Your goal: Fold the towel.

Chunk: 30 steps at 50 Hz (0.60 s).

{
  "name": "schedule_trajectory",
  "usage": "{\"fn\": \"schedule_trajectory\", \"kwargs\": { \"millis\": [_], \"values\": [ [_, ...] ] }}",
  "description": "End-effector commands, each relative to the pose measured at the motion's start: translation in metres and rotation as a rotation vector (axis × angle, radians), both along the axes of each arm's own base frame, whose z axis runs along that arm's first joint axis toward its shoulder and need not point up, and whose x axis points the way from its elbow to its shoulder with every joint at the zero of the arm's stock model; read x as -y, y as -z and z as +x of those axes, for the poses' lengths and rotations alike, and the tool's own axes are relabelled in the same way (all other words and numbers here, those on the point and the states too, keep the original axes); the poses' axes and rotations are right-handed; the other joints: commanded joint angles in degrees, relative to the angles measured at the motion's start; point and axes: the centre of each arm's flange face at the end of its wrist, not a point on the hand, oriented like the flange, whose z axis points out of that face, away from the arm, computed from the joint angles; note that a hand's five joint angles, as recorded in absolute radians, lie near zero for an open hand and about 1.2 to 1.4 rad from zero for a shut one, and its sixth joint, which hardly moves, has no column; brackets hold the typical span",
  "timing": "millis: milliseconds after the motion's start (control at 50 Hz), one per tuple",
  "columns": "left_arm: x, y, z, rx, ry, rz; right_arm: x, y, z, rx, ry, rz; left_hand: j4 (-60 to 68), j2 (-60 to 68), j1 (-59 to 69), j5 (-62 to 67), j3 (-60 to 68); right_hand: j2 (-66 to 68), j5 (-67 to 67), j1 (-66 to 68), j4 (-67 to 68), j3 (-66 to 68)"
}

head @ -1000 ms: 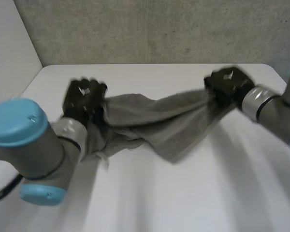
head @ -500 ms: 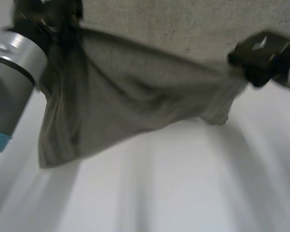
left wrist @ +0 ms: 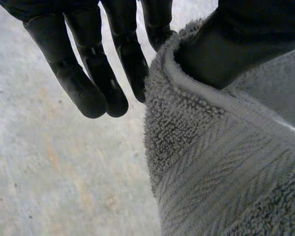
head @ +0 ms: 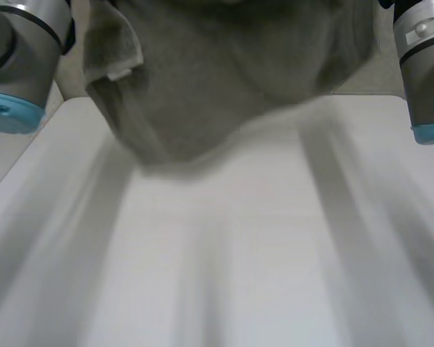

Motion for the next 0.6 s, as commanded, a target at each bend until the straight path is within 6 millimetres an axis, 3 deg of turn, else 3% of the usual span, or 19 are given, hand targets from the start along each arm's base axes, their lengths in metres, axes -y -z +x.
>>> {"fn": "schedule_trajectory", "kwargs": {
  "millis": [20,60,80,120,140,180,200,240,260,300,380,400,420,460,600],
  "values": [
    [-0.009,0.047,0.006,0.060,0.033,0.113,-0.016,0.062,-0.005,-0.119,-0.008,0.365,-7.2,-6.9,-6.6,-17.4,-9.1,5.0,2.7,3.3,2.8,3.2],
    [-0.012,0.088,0.009,0.124,0.057,0.219,-0.026,0.097,-0.009,-0.178,-0.007,0.564,-7.2,-6.9,-6.6,-17.4,-9.1,5.0,2.7,3.3,2.8,3.2],
    [-0.012,0.088,0.009,0.124,0.057,0.219,-0.026,0.097,-0.009,-0.178,-0.007,0.565,-7.2,-6.9,-6.6,-17.4,-9.1,5.0,2.7,3.3,2.8,3.2],
    [-0.021,0.129,0.012,0.210,0.084,0.313,-0.039,0.127,-0.016,-0.219,-0.003,0.744,-7.2,-6.9,-6.6,-17.4,-9.1,5.0,2.7,3.3,2.8,3.2],
    [-0.021,0.129,0.012,0.210,0.085,0.313,-0.039,0.127,-0.017,-0.219,-0.003,0.745,-7.2,-6.9,-6.6,-17.4,-9.1,5.0,2.7,3.3,2.8,3.2],
    [-0.036,0.168,0.013,0.314,0.108,0.383,-0.054,0.152,-0.022,-0.243,-0.006,0.911,-7.2,-6.9,-6.6,-17.4,-9.1,5.0,2.7,3.3,2.8,3.2],
    [-0.036,0.168,0.013,0.315,0.108,0.384,-0.054,0.153,-0.022,-0.243,-0.006,0.911,-7.2,-6.9,-6.6,-17.4,-9.1,5.0,2.7,3.3,2.8,3.2],
    [-0.051,0.201,0.018,0.419,0.114,0.441,-0.068,0.175,-0.026,-0.243,-0.013,1.042,-7.2,-6.9,-6.6,-17.4,-9.1,5.0,2.7,3.3,2.8,3.2],
    [-0.051,0.201,0.018,0.420,0.114,0.441,-0.068,0.175,-0.026,-0.243,-0.013,1.043,-7.2,-6.9,-6.6,-17.4,-9.1,5.0,2.7,3.3,2.8,3.2],
    [-0.065,0.225,0.023,0.496,0.117,0.482,-0.077,0.197,-0.027,-0.223,-0.032,1.137,-7.2,-6.9,-6.6,-17.4,-9.1,5.0,2.7,3.3,2.8,3.2],
    [-0.075,0.239,0.026,0.532,0.123,0.509,-0.086,0.212,-0.026,-0.190,-0.080,1.196,-7.2,-6.9,-6.6,-17.4,-9.1,4.9,2.6,3.2,2.7,3.0],
    [-0.079,0.244,0.026,0.539,0.127,0.519,-0.090,0.218,-0.024,-0.172,-0.106,1.211,-7.2,-6.9,-6.6,-17.4,-9.1,-4.4,-6.8,-6.1,-6.7,-6.3],
    [-0.081,0.246,0.027,0.541,0.126,0.525,-0.090,0.218,-0.024,-0.172,-0.106,1.211,-7.2,-6.9,-6.6,-17.4,-9.1,-4.5,-6.9,-6.2,-6.8,-6.4],
    [-0.083,0.248,0.026,0.543,0.131,0.528,-0.093,0.227,-0.026,-0.138,-0.128,1.226,-7.2,-6.9,-6.6,-17.4,-9.1,-15.9,-18.2,-17.6,-18.1,-17.8],
    [-0.086,0.243,0.023,0.543,0.141,0.512,-0.095,0.231,-0.032,-0.103,-0.125,1.179,-7.2,-6.9,-6.6,-17.4,-9.1,-29.4,-31.8,-31.1,-31.7,-31.3]
  ]
}}
